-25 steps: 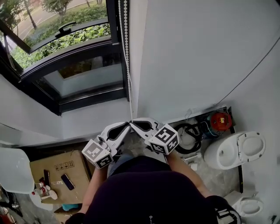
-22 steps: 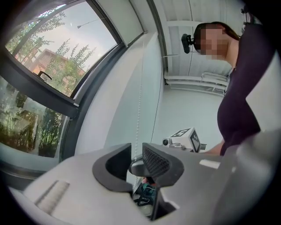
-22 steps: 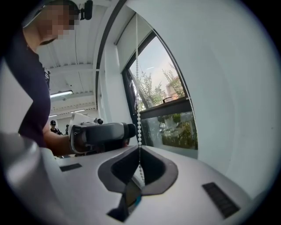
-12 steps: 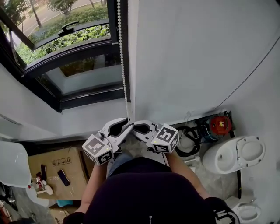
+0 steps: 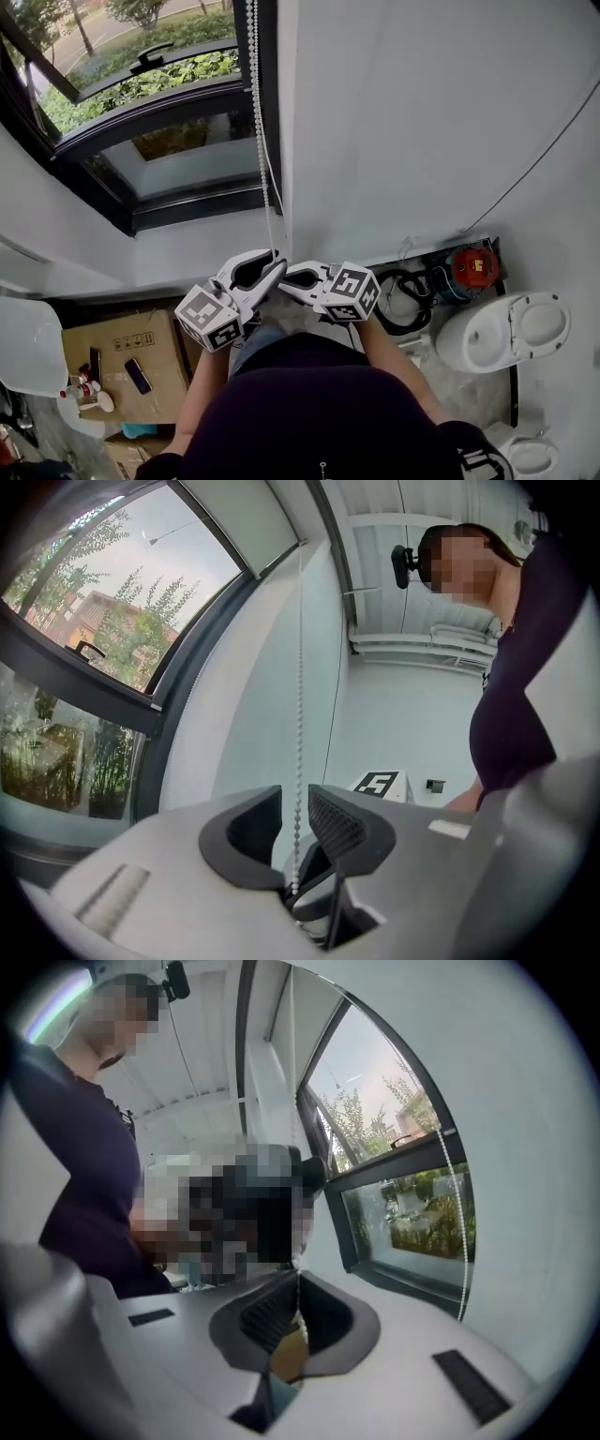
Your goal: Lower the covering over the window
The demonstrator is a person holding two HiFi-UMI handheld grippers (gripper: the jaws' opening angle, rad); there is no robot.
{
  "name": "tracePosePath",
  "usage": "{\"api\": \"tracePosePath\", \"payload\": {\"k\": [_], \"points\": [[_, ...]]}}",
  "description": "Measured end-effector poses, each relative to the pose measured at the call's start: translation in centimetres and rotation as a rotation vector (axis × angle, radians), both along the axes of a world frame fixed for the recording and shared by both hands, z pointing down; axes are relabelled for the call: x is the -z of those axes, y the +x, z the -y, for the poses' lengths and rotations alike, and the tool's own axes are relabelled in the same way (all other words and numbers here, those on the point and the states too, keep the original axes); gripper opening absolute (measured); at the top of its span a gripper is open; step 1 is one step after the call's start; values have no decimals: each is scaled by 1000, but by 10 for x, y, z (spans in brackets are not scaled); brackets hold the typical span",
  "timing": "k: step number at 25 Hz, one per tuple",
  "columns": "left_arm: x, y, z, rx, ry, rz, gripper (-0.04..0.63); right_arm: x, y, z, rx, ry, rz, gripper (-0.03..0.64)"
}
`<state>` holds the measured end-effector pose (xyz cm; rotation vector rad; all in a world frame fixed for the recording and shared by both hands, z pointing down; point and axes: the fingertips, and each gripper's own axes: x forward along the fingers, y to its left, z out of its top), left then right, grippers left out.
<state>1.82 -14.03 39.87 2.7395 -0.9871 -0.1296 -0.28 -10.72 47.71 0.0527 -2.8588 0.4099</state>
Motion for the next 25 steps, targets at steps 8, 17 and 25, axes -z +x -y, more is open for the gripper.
{"api": "tracePosePath", "payload": {"k": [8, 17, 25], "points": [[2, -1, 0, -3, -9, -8, 92, -51, 6, -19, 39, -55, -126, 14], [4, 7, -4, -50, 13, 20, 61, -51, 6, -17, 44, -65, -132, 14], [-7, 10, -4, -75, 10, 123, 23, -61, 3, -18, 57, -9, -199, 14]]}}
